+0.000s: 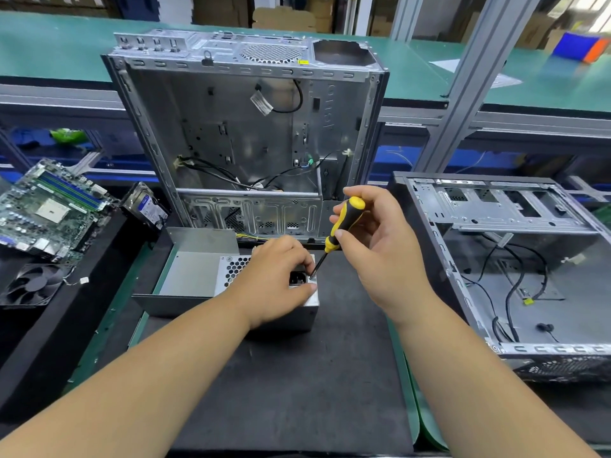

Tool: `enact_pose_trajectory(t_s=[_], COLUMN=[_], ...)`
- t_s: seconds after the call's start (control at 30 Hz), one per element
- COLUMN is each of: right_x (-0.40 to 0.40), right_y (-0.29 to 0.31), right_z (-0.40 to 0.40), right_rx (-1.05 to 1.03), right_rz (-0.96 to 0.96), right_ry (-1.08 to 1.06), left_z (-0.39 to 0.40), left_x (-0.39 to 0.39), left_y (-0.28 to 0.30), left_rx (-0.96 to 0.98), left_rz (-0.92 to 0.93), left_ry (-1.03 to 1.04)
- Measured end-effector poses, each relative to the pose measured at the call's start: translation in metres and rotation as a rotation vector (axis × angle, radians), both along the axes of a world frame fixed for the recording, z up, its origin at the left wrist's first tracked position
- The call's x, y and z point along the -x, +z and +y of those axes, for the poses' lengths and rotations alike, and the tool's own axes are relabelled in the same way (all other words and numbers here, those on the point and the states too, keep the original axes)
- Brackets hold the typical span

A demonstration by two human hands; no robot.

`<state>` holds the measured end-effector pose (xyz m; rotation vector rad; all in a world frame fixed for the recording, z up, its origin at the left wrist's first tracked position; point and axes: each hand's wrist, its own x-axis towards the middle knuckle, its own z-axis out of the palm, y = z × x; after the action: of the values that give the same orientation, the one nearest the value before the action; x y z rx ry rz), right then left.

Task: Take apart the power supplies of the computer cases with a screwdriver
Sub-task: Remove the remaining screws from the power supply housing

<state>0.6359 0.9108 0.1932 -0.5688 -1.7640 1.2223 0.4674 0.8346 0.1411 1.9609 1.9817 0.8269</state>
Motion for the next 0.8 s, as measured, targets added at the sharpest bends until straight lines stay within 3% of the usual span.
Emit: enact_pose_trajectory(t_s=[0.43,0.6,0.8], right_x=[0.007,0.010,0.012], right_y=[0.008,0.014,0.021], right_z=[-0.007,-0.006,-0.008], right_rx=[-0.171,-0.439,-0.376], right_rz=[-0.172,-0.258,-0.263], right_ry=[0.066,-0.061,-0.090], left_z=[0.004,0.005,0.006], left_x=[0.003,0.003,0.003], left_y=[-0.003,-0.003,-0.001], left_rx=[0.032,0.045,0.063], left_rz=[-0.012,0.002,0.004], left_ry=[-0.008,0.003,0.005])
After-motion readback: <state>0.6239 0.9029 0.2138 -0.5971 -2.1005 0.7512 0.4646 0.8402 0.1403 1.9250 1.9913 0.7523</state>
